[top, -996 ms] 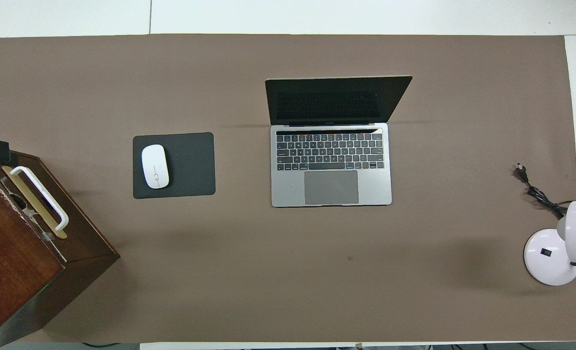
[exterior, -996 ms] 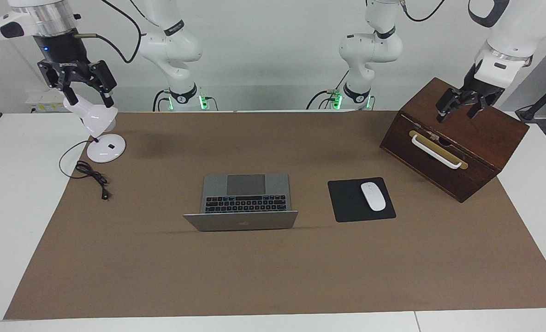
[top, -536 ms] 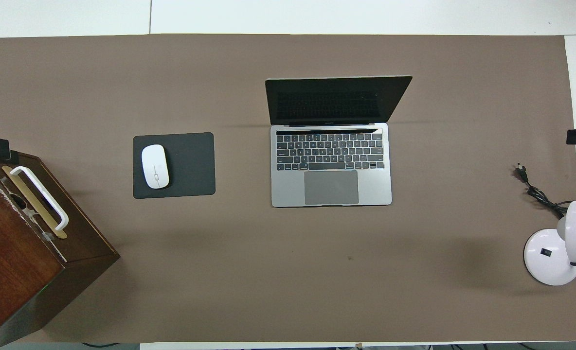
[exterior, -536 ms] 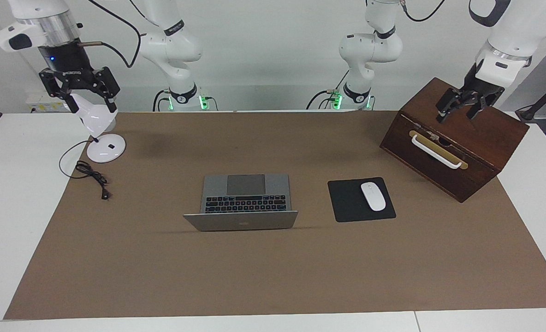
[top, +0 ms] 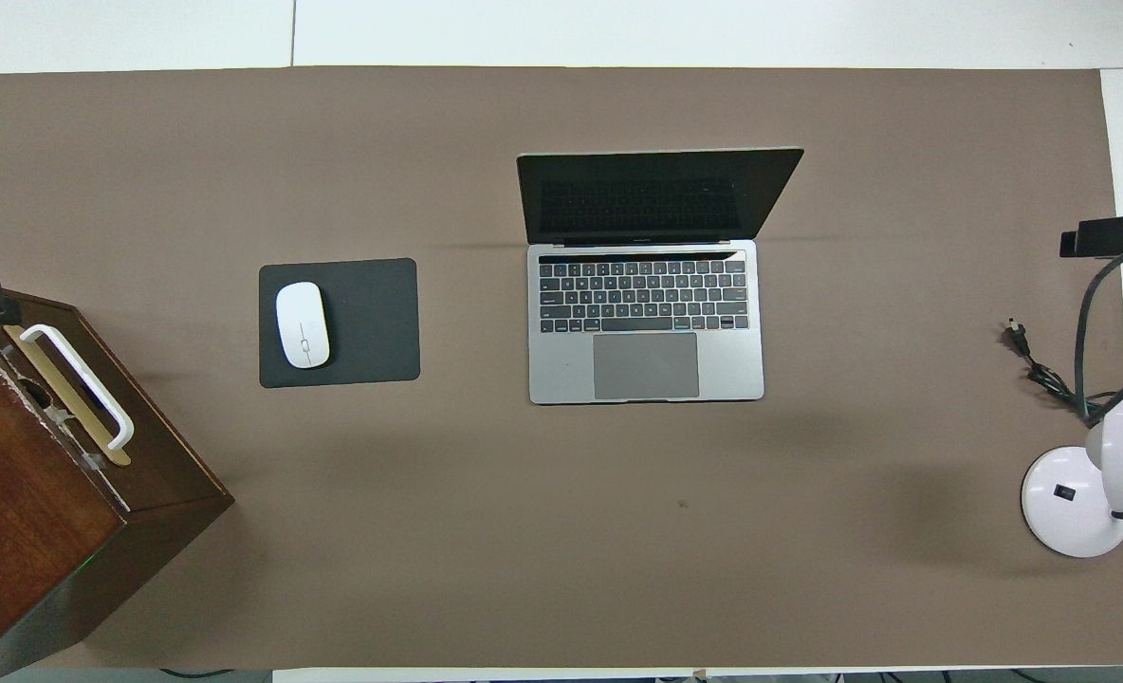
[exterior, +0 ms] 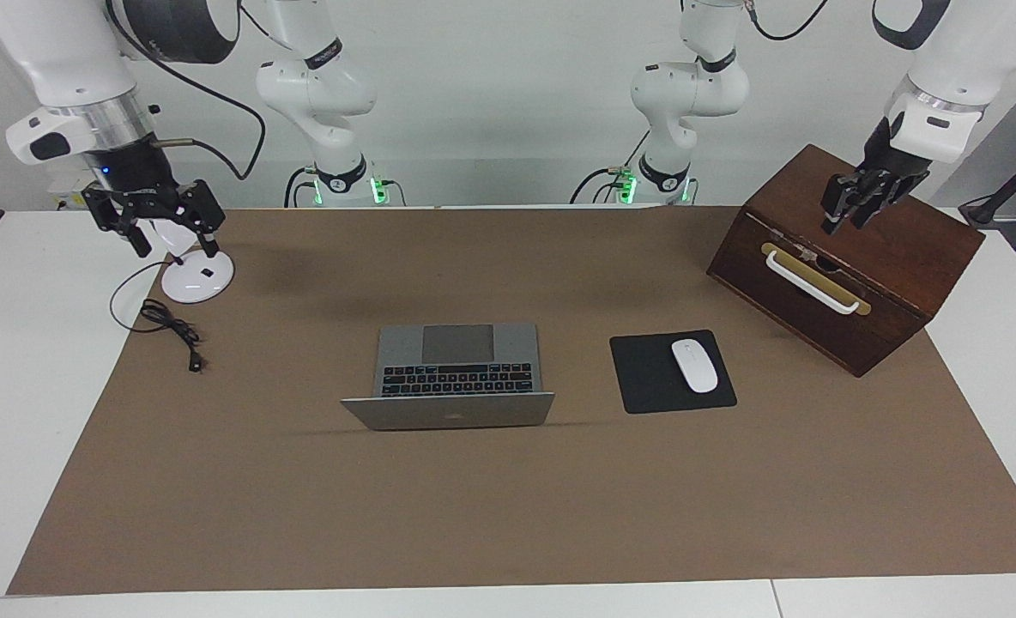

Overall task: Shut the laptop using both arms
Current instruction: 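Raise the right gripper while the left gripper moves toward the mouse pad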

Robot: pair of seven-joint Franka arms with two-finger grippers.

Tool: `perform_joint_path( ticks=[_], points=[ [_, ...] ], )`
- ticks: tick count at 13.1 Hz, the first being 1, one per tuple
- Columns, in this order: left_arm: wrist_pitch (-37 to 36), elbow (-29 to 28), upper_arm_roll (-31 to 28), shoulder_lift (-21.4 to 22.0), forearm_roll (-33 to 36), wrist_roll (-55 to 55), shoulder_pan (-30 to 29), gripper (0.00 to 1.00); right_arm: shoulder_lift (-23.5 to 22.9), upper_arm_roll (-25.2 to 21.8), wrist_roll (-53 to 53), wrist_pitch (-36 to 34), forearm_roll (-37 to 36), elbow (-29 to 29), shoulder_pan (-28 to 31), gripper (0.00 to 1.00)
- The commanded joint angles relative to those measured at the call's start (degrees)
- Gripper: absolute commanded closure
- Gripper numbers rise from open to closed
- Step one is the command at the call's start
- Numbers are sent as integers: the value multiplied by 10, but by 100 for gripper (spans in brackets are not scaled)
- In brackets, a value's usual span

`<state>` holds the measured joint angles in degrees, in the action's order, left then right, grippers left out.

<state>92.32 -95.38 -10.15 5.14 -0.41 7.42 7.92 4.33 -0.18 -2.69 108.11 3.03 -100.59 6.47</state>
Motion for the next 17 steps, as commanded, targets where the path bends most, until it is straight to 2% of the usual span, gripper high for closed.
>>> perform_joint_path(
  ticks=[1, 4, 9, 11, 13, 15, 17],
  points=[
    [2, 9, -1, -4, -5, -5, 3, 100, -51, 4, -15, 3, -4, 51, 11, 0],
    [23, 4, -1, -5, -4, -12, 4, 100, -91, 4, -15, 2, -13, 101, 11, 0],
    [101, -20, 0, -2, -9, -21, 4, 100, -204, 5, -15, 1, -32, 219, 11, 0],
    [144, -67, 1, 14, -9, -22, 18, 100, -272, 5, -16, 2, -41, 307, 12, 3],
    [221, -133, 1, 41, -9, -16, 44, 100, -346, 5, -16, 13, -41, 396, 16, 7],
    [303, -207, 3, 71, -9, -15, 71, 100, -398, 7, -15, 71, -41, 431, 16, 10],
    [403, -289, 3, 103, -9, -14, 97, 100, -443, 7, -14, 138, -41, 456, 10, 19]
  ],
)
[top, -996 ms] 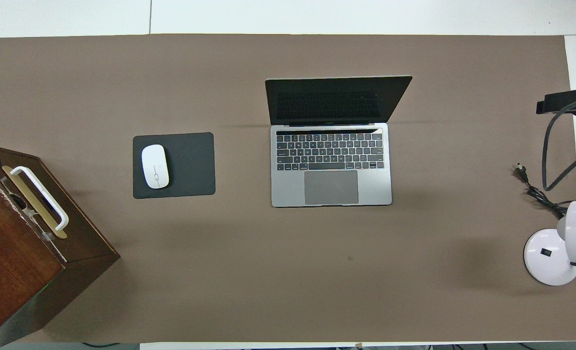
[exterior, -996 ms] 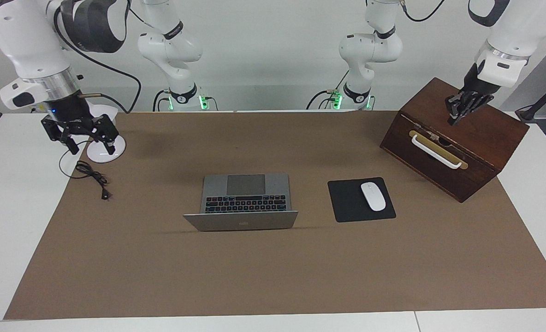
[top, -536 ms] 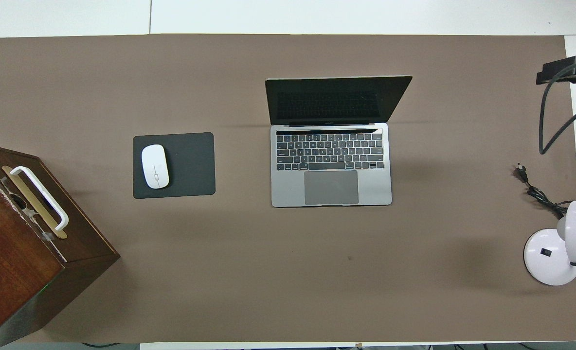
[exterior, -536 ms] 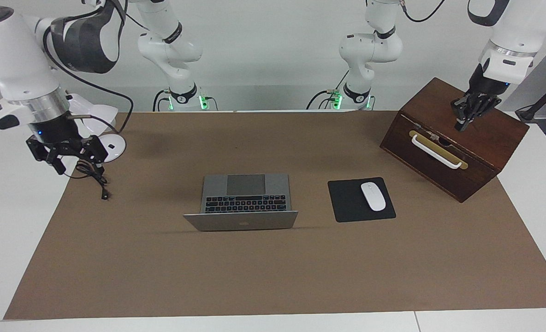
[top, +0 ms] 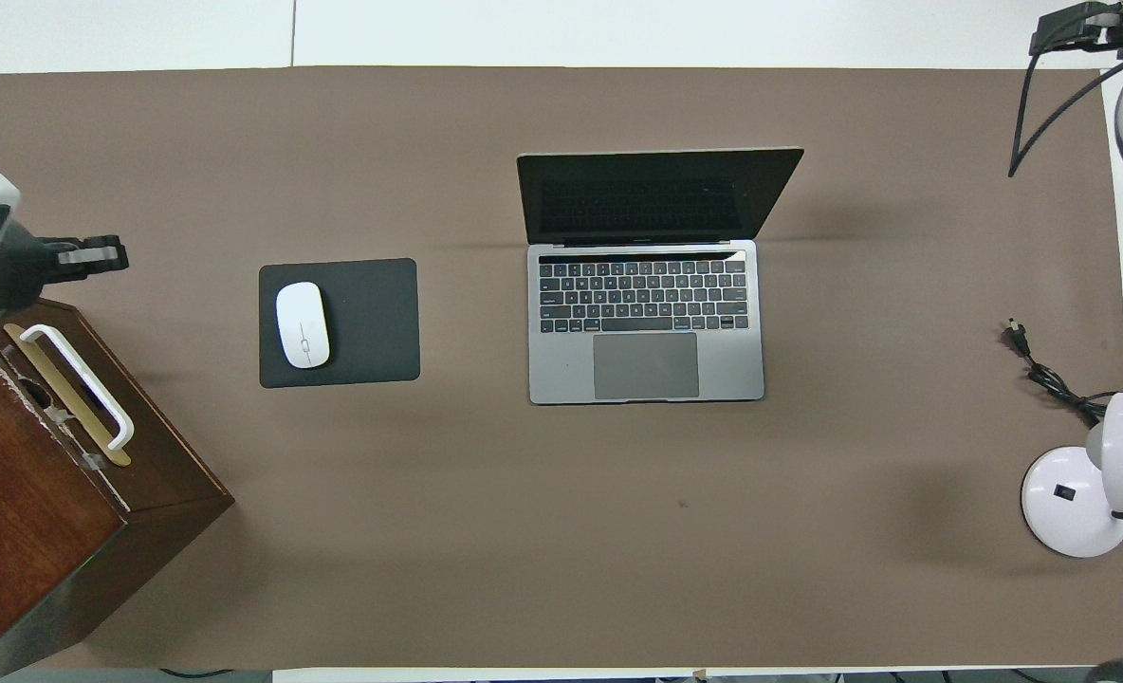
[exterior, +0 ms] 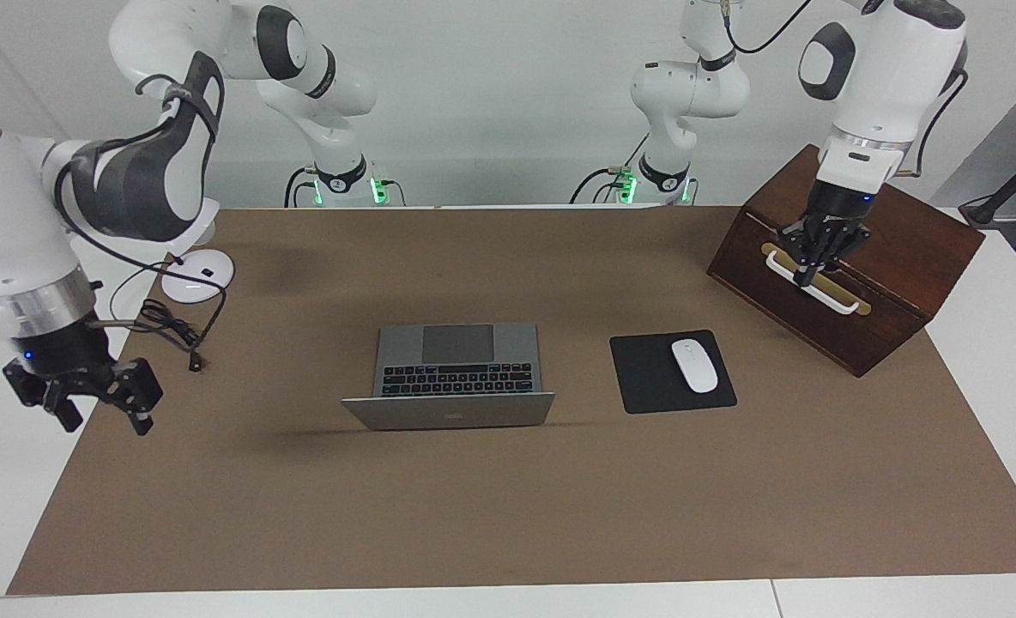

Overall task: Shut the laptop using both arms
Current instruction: 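Raise the right gripper while the left gripper moves toward the mouse pad, then reach the right gripper over the laptop screen while the left gripper approaches the base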

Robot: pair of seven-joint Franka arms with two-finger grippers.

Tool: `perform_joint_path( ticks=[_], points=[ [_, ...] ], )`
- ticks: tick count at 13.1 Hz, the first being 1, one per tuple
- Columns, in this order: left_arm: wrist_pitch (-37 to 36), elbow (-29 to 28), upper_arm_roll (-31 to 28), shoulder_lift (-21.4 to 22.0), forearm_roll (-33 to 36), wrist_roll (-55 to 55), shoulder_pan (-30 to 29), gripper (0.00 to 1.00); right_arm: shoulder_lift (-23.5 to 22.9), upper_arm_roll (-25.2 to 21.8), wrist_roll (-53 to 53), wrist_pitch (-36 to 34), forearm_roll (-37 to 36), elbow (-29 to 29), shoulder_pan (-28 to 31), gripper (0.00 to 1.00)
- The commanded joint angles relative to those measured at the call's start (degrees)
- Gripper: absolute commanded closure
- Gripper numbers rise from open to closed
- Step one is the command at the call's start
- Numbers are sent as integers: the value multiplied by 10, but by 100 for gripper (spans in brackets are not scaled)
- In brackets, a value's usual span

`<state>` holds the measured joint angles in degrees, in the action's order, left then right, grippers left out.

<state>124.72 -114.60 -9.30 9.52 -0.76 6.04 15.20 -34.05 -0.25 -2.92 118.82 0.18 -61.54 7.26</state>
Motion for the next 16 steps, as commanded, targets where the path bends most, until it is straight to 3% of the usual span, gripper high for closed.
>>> perform_joint_path(
  ticks=[1, 2, 4, 5, 9, 13, 16],
  points=[
    [118, -129, -5, 69, -6, 3, 39, 100, -87, 8, -9, 54, -12, 89, 0, 25],
    [153, -156, -5, 77, -6, 4, 56, 100, -114, 9, -9, 75, -12, 109, -3, 39],
    [217, -200, -5, 84, -6, 5, 71, 100, -138, 9, -6, 112, -13, 116, -15, 84],
    [249, -217, -5, 83, -6, 8, 79, 100, -139, 8, -4, 113, -13, 114, -17, 100],
    [369, -278, -5, 64, -6, 13, 113, 100, -137, 8, -1, 110, -48, 113, -39, 100],
    [531, -308, -5, -26, -6, 41, 164, 100, -132, -32, 129, 65, -56, 114, -127, 100],
    [606, -308, -5, -72, -6, 75, 200, 100, -128, -34, 178, 50, -56, 113, -163, 100]
  ],
)
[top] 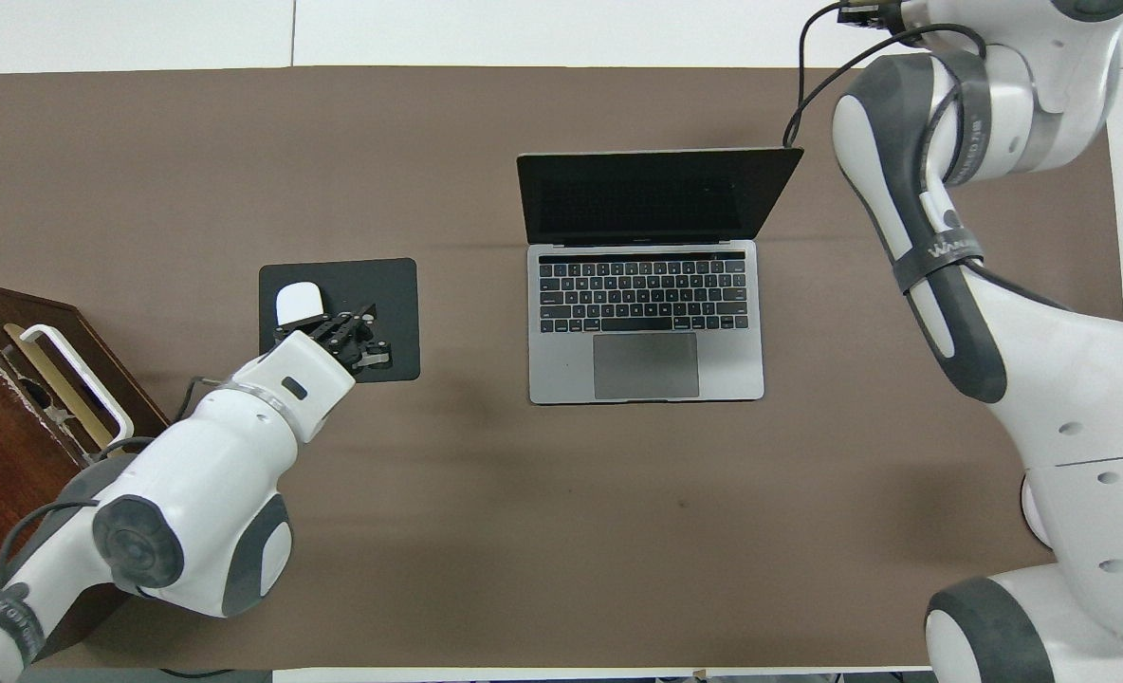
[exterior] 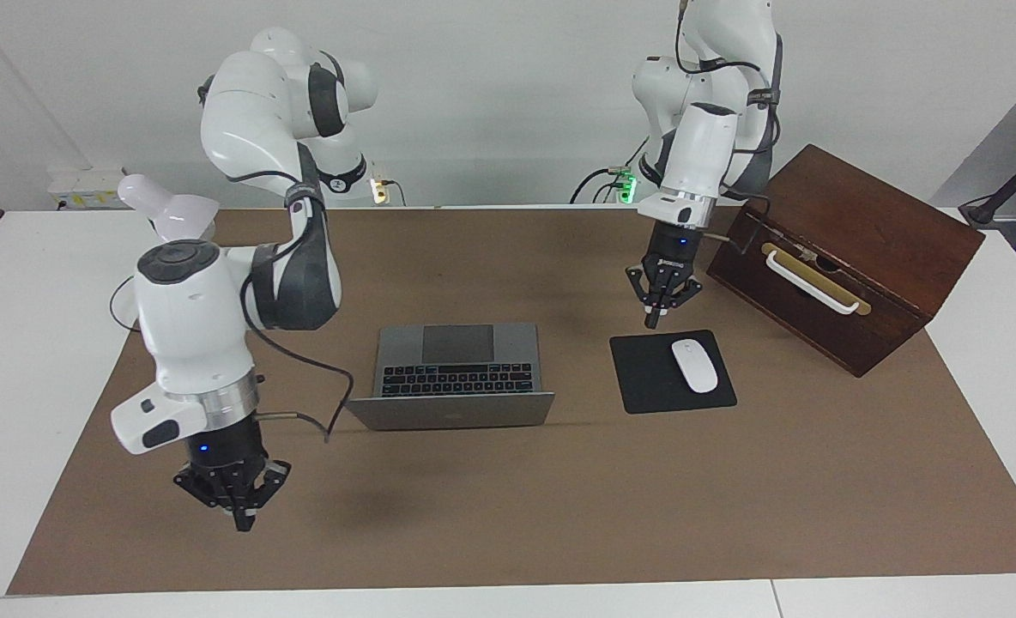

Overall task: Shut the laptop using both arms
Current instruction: 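Reach the right gripper over the laptop screen while the left gripper approaches the base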

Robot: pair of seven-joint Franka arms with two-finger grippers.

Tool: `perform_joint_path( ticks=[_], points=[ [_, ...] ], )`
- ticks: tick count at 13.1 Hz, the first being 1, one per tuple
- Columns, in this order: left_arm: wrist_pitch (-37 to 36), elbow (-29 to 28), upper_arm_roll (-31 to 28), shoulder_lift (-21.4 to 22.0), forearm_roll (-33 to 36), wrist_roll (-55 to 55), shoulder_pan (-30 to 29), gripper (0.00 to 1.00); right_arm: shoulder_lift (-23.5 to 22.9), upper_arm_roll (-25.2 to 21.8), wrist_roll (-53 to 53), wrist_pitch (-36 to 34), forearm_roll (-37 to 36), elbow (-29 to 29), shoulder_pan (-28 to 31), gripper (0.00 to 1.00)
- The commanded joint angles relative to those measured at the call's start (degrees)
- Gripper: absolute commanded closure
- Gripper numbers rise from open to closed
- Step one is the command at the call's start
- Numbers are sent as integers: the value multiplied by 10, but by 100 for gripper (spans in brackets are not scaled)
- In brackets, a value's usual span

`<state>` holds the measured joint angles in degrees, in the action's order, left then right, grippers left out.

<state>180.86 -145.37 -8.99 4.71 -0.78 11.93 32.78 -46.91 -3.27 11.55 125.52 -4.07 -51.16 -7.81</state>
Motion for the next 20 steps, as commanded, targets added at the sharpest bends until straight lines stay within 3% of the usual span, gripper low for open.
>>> perform_joint_path(
  ticks=[1, 5, 7, 10, 16, 20],
  points=[
    [52, 1, -8, -30, -6, 26, 34, 100, 2, -4, 51, -19, -14, 9, -20, 100],
    [142, 2, -8, -91, -9, 39, 77, 100, 4, -6, 95, -18, -14, 9, -58, 100],
    [198, 2, -9, -125, -49, 39, 115, 100, 5, -3, 95, -17, -14, 8, -70, 100],
    [199, 8, -9, -135, -116, 39, 177, 100, 5, 1, 95, -7, -14, 9, -112, 100],
    [199, 45, -11, -193, -122, 31, 206, 100, 5, 3, 95, -19, -8, -3, -170, 100],
    [199, 62, -12, -231, -122, 29, 221, 100, 10, 3, 95, -32, 6, -5, -157, 100]
  ],
)
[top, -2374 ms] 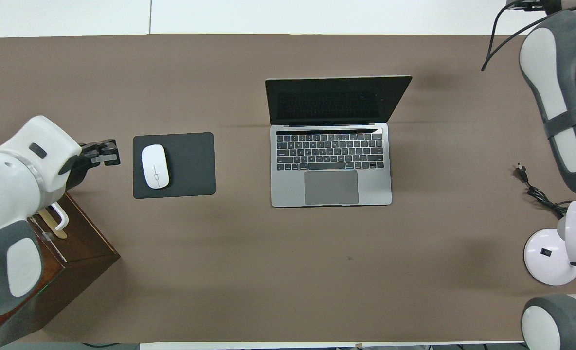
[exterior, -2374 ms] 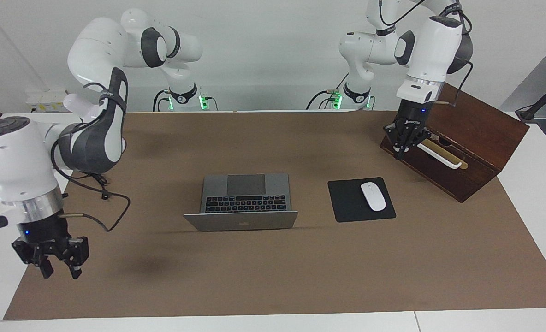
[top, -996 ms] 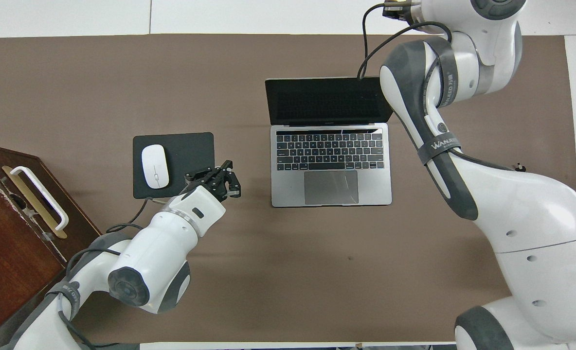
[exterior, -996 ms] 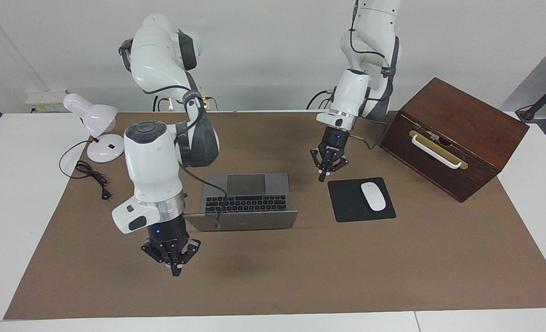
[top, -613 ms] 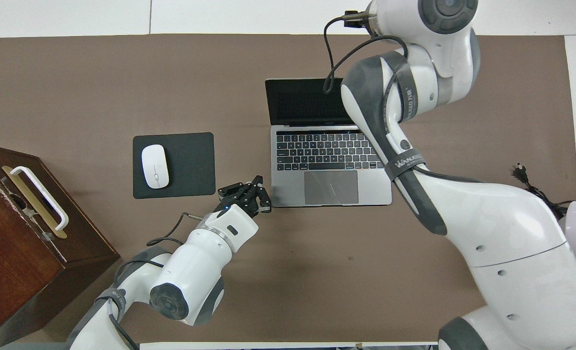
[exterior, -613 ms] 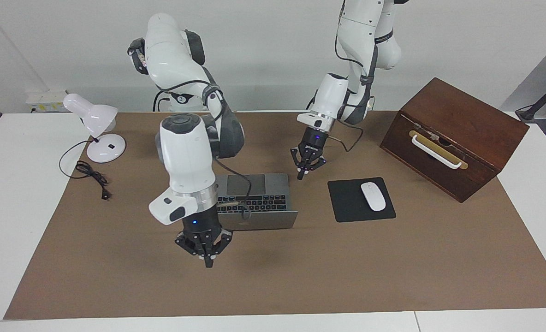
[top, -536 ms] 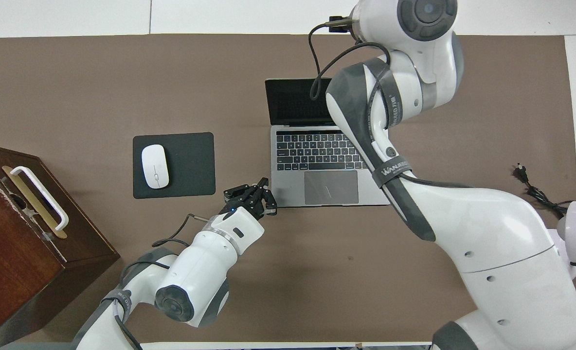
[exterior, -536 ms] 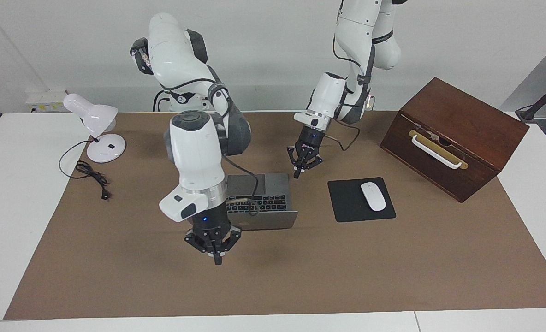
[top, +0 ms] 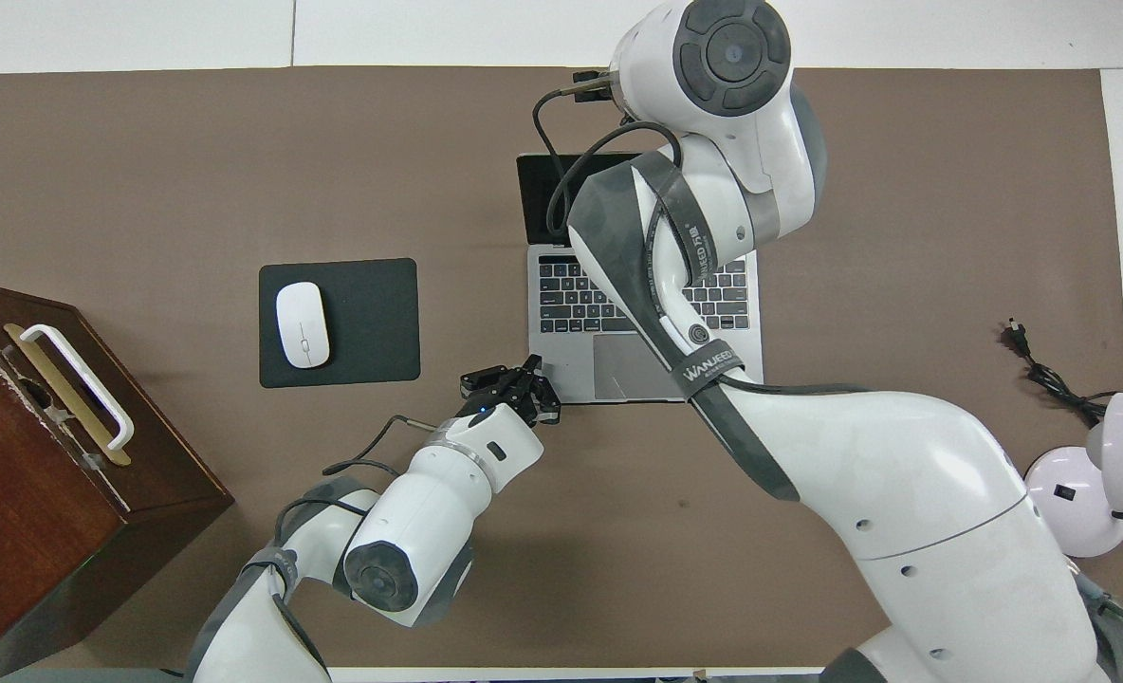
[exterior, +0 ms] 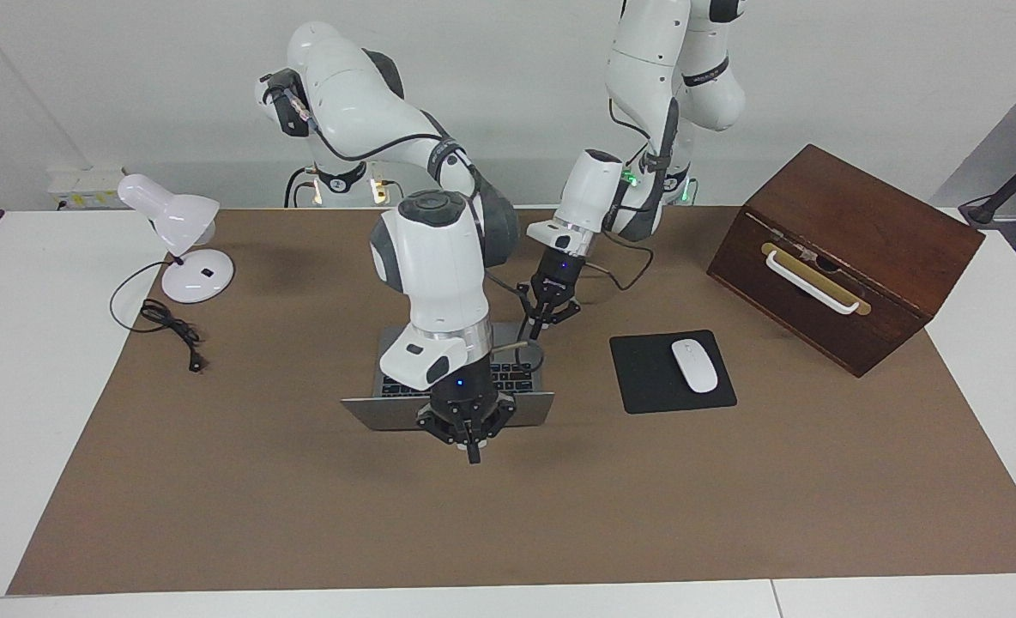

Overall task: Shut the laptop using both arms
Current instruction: 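Push the laptop screen down with the right gripper while the left gripper steadies the base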

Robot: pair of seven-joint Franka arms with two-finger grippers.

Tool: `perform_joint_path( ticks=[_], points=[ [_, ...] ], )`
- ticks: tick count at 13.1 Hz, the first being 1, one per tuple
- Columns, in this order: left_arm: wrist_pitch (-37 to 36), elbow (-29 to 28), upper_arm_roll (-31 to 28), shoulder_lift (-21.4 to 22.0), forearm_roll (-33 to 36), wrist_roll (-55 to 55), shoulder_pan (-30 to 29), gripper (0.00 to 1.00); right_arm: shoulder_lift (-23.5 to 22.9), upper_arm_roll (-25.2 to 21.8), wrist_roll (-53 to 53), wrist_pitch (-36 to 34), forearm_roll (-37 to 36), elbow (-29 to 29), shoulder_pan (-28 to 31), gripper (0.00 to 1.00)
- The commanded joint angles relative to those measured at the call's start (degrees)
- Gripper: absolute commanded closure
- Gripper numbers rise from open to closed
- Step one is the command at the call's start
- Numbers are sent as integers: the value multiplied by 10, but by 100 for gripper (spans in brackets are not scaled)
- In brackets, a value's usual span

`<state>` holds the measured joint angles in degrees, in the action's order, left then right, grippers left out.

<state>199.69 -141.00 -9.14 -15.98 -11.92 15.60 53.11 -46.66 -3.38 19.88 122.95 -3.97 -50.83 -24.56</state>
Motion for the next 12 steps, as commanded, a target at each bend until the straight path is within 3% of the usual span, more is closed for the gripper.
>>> perform_joint_path(
  ticks=[1, 12],
  points=[
    [11, 18, -11, -24, -11, -7, 18, 100, 8, 4, 11, -7, 11, -8, 14, 100],
    [11, -16, -11, -27, -9, -158, 9, 100, 10, 4, 9, -87, 33, -8, 41, 100]
  ],
)
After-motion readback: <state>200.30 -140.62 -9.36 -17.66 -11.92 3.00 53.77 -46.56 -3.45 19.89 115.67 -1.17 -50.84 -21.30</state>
